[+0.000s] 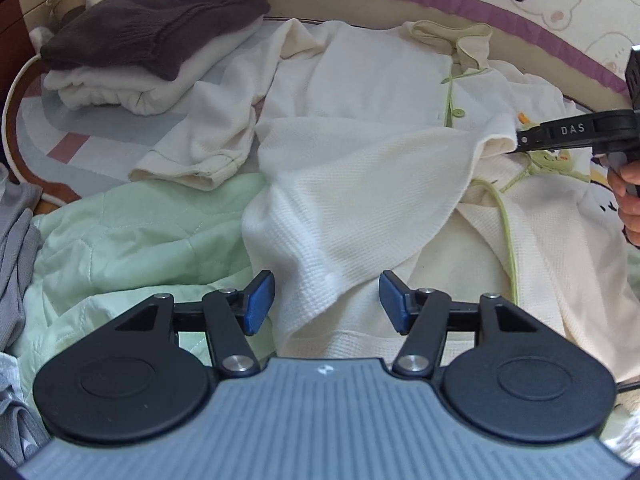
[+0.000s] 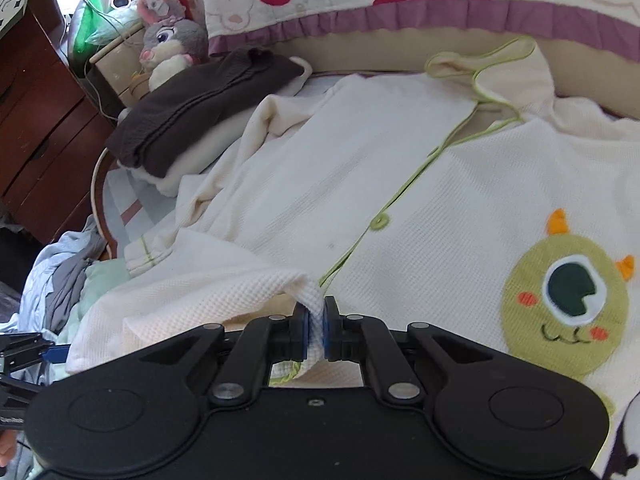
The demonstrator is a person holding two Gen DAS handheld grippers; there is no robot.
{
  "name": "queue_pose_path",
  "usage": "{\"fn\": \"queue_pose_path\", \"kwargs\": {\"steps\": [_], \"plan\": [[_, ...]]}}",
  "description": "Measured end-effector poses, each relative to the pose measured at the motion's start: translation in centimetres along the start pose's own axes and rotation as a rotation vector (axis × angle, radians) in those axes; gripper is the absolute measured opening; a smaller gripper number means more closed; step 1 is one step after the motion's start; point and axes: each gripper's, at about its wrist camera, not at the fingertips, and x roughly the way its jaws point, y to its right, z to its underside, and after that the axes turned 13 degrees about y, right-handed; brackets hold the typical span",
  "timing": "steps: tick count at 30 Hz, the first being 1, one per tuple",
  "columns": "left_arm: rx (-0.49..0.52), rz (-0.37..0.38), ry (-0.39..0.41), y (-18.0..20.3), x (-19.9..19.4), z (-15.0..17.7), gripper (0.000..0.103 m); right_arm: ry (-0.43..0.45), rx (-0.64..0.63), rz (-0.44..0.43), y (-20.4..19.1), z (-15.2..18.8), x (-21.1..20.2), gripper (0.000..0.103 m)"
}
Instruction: Fold clothes
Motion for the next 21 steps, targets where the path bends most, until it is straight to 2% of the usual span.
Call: {"fn": "queue_pose_path", "kwargs": {"steps": [7,12,13,14,15,17,18,20,21], "plan": [[0.022,0.005,0.004,0.0,-0.8,-0.4,0.057,0.018,0.007,0.014,0.0,-0.2,-0.2,0.007],[0.097,-0.045,-0.021,0.6,0.6,-0.3,0.055,0.133,0.016,-0.123,-0.8,-1.7,-2.5,0.007],[0.098,-0.059,-0.019,0.6,1.0,-0.4,0.045,0.158,0.007,-0.151,-1.1,-1.9,-2.9,0.007],[0.097,-0.073,-0.014,0.4,1.3,-0.6,0.018,0.177,-0.002,-0.174,-1.3,-2.0,-3.2,0.007],[0.096,-0.085,-0.009,0.3,1.5,-1.0,0.011,0.183,0.007,-0.202,-1.4,-2.2,-3.4,0.007],[0.075,-0.109,0.030,-0.3,0.6,-1.7,0.003,0.184,0.082,-0.288,-1.2,-2.4,-3.9,0.007],[0.060,-0.124,0.057,-0.6,-0.1,-2.1,0.003,0.182,0.126,-0.356,-1.2,-2.5,-4.4,0.007],[-0.043,-0.155,0.102,-2.5,-1.7,-2.3,0.003,0.223,0.136,-0.491,-2.1,-2.8,-6.5,0.008],[-0.111,-0.172,0.122,-3.7,-2.6,-2.3,0.003,0.258,0.089,-0.568,-3.2,-2.7,-8.0,0.008]]}}
